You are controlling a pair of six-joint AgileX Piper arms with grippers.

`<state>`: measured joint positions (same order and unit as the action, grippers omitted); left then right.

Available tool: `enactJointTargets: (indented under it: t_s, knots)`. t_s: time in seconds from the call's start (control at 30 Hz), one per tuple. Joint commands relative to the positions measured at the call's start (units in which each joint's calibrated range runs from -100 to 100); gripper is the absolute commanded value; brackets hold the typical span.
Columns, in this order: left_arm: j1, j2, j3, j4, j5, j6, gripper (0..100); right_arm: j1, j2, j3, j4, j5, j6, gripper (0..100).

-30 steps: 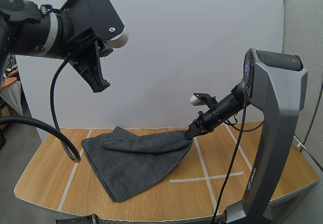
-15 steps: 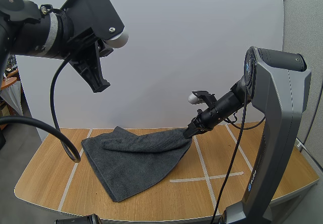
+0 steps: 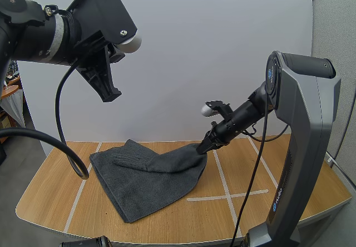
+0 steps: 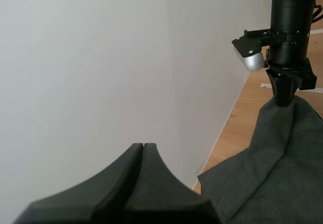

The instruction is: Fold the towel

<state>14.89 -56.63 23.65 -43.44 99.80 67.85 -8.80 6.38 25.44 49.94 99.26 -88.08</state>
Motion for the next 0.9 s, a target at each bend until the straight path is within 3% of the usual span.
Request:
enactJointTargets:
  t_s: [0.0,0.37,0.87]
  knots:
    - [-0.23,0.2,-0.3,-0.7,0.2,-0.3,0,3.3,-0.7,0.5,-2.2,0.7,-0.6,0]
    - [-0.23,0.2,-0.3,-0.7,0.2,-0.3,0,10.0,-0.7,7.8,-2.0,0.7,-0.6,0]
    - [-0.23,0.2,-0.3,-0.7,0.2,-0.3,0,17.6,-5.1,9.4,0.5,0.7,-0.2,0]
